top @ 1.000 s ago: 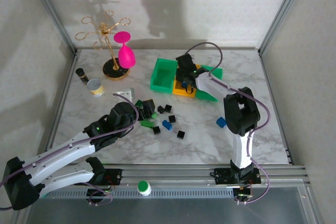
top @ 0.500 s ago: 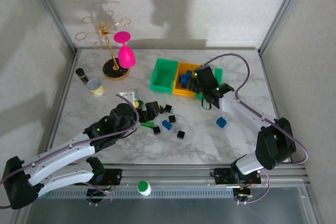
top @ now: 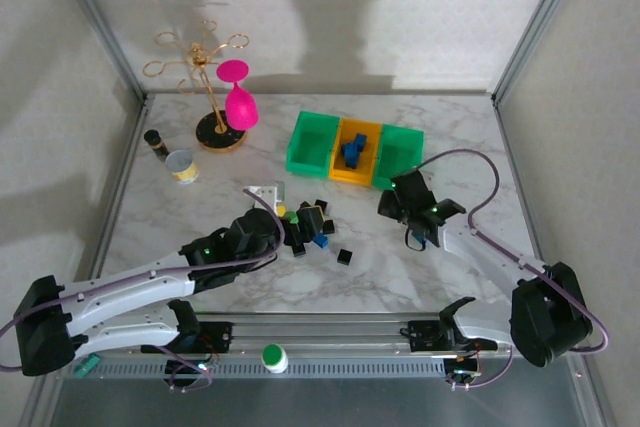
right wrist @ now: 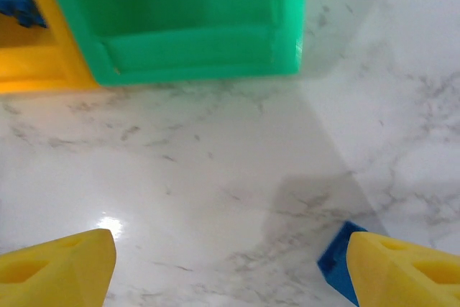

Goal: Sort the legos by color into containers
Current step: Pick up the lego from the middle-right of the table.

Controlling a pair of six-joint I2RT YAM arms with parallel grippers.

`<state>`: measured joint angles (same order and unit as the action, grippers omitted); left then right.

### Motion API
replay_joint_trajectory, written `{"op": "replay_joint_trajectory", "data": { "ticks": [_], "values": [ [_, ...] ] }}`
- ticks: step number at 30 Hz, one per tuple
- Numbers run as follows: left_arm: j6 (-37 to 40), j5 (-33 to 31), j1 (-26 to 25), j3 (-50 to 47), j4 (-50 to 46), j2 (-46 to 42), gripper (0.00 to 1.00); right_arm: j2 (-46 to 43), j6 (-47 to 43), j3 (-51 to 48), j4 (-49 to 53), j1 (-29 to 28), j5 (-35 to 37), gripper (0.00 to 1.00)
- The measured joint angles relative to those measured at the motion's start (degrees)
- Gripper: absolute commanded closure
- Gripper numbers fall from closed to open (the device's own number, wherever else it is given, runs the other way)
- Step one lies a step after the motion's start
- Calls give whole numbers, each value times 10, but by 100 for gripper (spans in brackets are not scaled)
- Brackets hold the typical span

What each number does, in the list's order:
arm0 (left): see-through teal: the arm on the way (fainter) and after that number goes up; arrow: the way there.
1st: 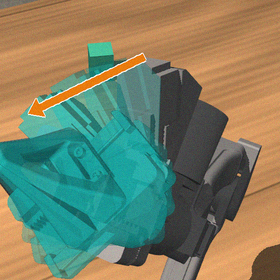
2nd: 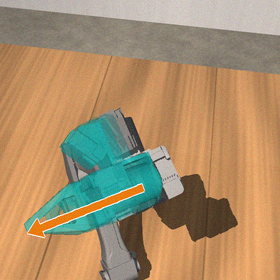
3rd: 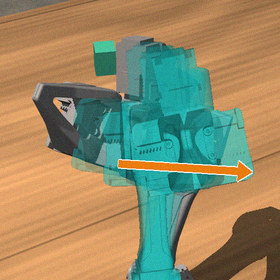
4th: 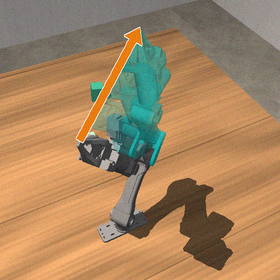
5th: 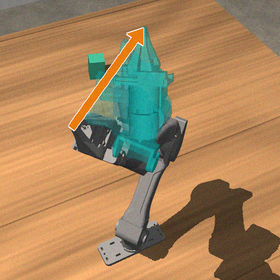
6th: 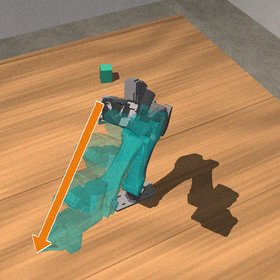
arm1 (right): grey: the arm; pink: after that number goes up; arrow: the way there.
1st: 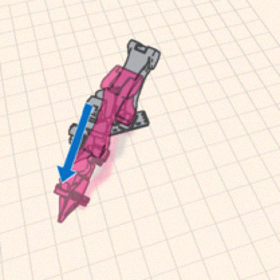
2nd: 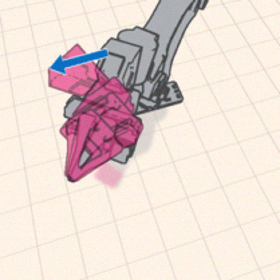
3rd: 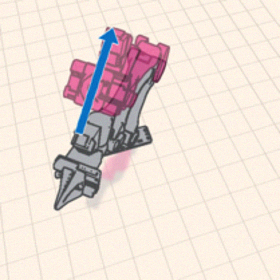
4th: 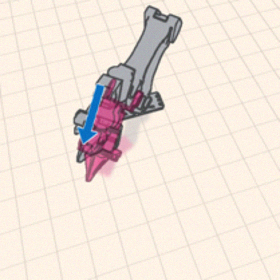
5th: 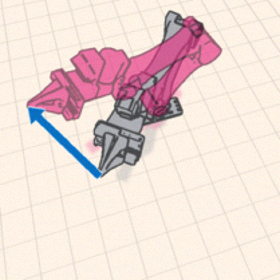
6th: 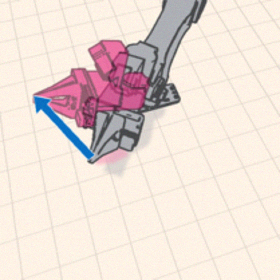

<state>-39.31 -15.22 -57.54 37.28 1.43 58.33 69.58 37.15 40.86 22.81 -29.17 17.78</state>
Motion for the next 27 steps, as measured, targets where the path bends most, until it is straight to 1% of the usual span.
{"op": "replay_joint_trajectory", "data": {
  "ticks": [4, 9, 12, 22, 24, 27],
  "values": [
    [-10, -13, -16, 0, 11, 16, 0, -12, 6, -34, 2, 36, -16, 9],
    [-13, -18, -25, 0, 20, 37, 0, -13, 6, -54, 1, 84, -30, 6],
    [-12, -21, -28, 0, 20, 43, 0, -12, 5, -57, 0, 94, -32, 5],
    [-12, -33, -31, 0, 22, 43, 0, 17, -12, -58, -24, 92, -68, 6],
    [-12, -37, -31, 0, 22, 42, 0, 19, -11, -58, -24, 80, -68, 7],
    [-12, -42, -31, 0, 22, 40, 0, 23, -5, -57, -17, 45, -69, 10]
  ]
}}
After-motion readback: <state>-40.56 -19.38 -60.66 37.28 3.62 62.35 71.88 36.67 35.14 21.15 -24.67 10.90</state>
